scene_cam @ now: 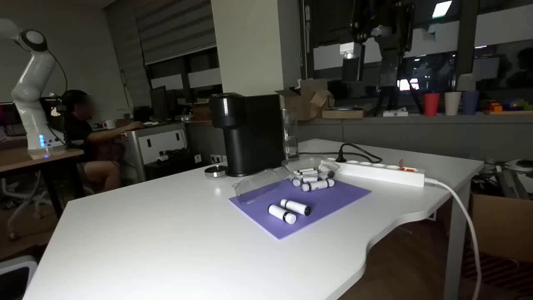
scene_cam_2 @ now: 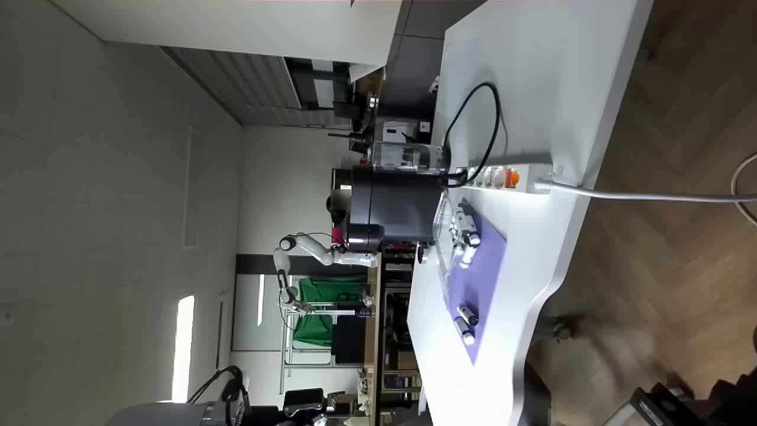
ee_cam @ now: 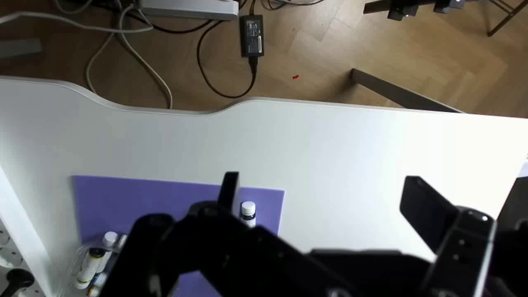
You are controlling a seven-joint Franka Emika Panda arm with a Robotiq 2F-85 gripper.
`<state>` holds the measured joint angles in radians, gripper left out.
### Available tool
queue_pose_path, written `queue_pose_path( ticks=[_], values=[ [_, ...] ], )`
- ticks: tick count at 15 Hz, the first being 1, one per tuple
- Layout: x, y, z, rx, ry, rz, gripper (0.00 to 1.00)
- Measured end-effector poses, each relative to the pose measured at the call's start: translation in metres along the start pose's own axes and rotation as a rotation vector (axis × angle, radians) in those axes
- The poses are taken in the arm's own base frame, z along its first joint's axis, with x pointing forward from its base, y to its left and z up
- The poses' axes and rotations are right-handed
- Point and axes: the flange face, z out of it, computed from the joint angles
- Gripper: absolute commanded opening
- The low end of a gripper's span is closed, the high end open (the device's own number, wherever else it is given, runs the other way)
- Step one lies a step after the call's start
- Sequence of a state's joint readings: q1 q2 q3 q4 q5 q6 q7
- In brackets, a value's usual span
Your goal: Put one of the things on the table in the clear container
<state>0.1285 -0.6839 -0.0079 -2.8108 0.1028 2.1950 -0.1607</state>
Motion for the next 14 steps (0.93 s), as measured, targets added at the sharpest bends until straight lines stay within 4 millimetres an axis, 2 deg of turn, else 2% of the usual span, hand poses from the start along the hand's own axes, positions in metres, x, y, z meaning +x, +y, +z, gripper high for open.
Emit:
queue_pose_path(
  ticks=[14],
  values=[
    [0.0038, 0.0032, -0.0017, -0.009, 0.014, -0.009, 1.0]
  ],
)
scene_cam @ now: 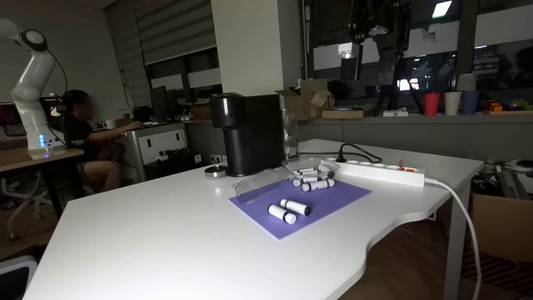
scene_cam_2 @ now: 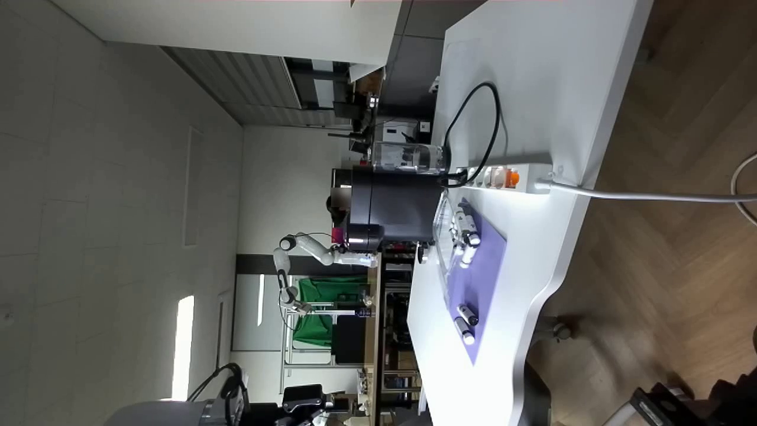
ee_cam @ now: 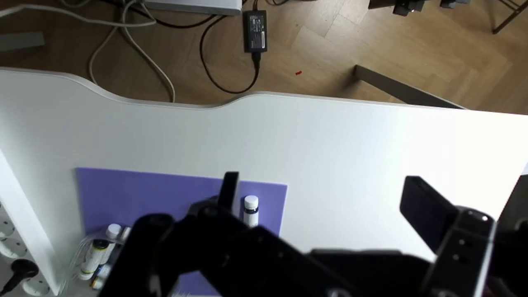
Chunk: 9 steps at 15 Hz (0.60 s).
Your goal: Put one of the things on the table in the clear container
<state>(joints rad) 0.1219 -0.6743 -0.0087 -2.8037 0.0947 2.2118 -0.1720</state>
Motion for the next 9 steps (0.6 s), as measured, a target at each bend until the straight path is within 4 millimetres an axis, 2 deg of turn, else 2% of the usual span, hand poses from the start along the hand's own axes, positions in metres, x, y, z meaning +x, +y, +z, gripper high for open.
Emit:
queue_pose_path(
  ticks=[2, 5, 9],
  values=[
    [0.011, 0.012, -0.001, -0.028, 0.038, -0.005, 1.0],
    [0.034, 0.043, 0.008, -0.082, 0.101, -0.009, 1.0],
    [0.07, 0.088, 0.037, -0.113, 0.14, -0.022, 1.0]
  ],
)
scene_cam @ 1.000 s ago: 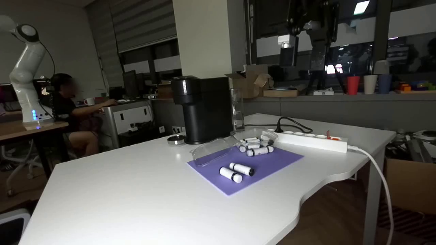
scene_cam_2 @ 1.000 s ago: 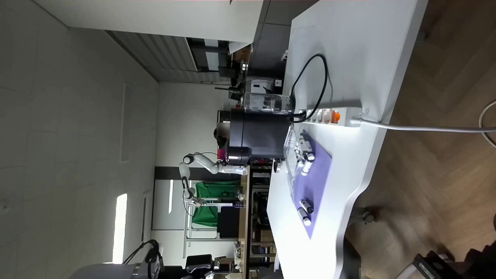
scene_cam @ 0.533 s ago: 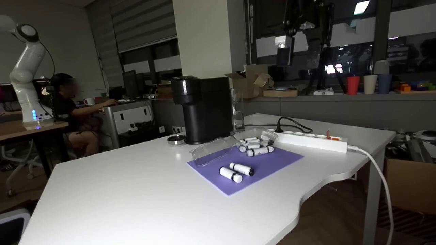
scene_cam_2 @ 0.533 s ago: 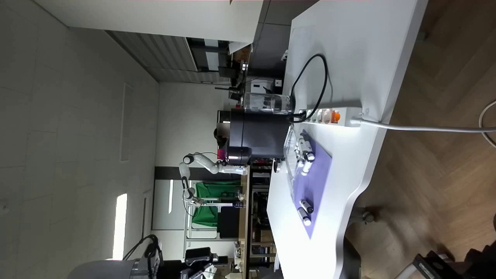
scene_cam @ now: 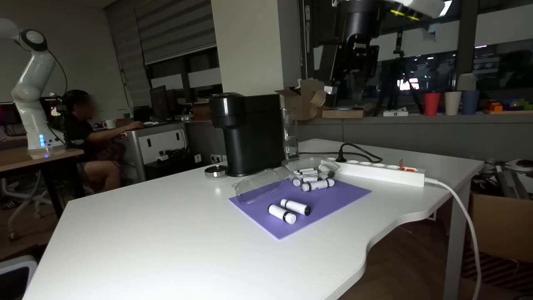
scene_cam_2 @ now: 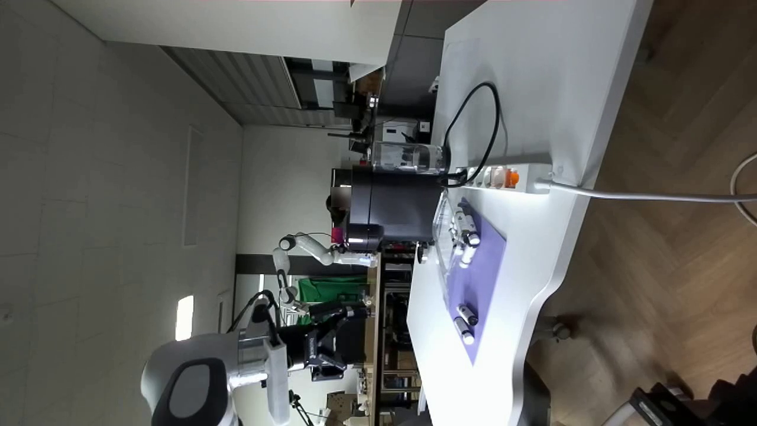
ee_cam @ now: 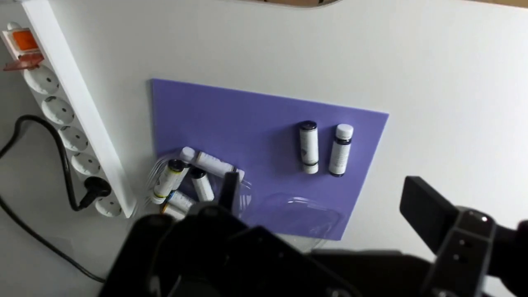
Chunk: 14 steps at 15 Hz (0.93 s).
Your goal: Put one of the things on the table in the clear container
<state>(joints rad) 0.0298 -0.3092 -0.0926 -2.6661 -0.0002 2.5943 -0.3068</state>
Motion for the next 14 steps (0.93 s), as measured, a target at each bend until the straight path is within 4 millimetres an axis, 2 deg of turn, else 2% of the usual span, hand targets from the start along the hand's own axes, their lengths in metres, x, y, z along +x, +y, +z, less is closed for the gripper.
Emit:
queue_pose_path(
  ticks=[3, 6, 8, 14],
  values=[
    [0.022, 0.021, 0.041, -0.004, -0.04, -0.041, 1.0],
    [0.039, 0.029, 0.078, 0.011, -0.101, -0.051, 1.0],
    [0.038, 0.028, 0.082, 0.012, -0.106, -0.053, 1.0],
    [0.038, 0.028, 0.074, 0.009, -0.092, -0.053, 1.0]
  ],
)
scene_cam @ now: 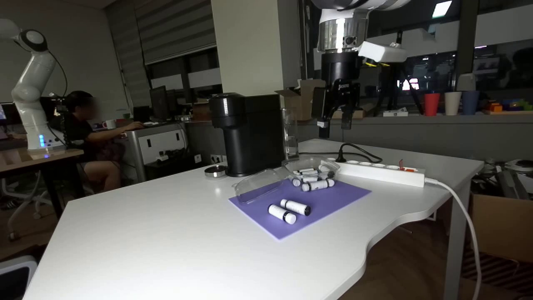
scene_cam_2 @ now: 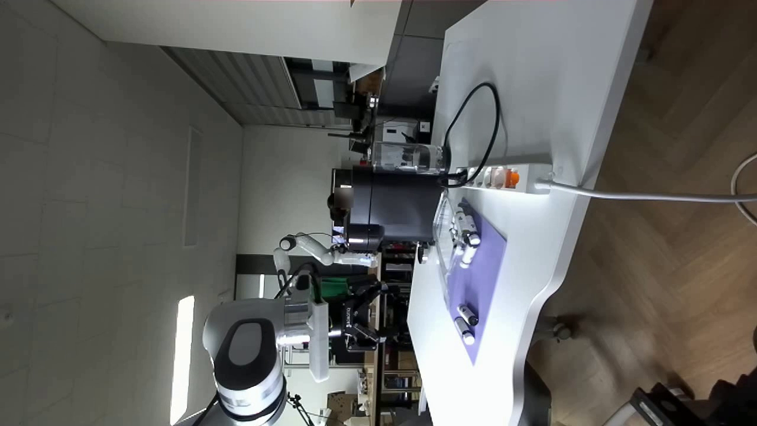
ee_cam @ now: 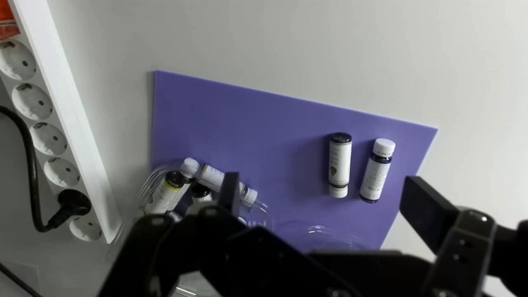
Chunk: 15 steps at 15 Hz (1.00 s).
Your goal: Put one of the things on the table in the clear container
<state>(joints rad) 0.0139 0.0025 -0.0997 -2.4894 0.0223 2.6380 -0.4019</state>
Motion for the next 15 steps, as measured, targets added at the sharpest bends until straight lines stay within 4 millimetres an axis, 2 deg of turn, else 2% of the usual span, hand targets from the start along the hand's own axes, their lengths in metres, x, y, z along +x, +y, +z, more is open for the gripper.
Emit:
queue_pose_path(
  ticks=[5, 9, 11, 15],
  values=[
    [0.0, -0.001, 0.001, -0.001, 0.002, -0.003, 1.0],
    [0.01, -0.004, 0.01, -0.019, 0.065, -0.005, 1.0],
    [0.015, -0.007, 0.024, -0.03, 0.083, -0.017, 1.0],
    [0.027, -0.016, 0.064, -0.036, 0.08, -0.059, 1.0]
  ],
)
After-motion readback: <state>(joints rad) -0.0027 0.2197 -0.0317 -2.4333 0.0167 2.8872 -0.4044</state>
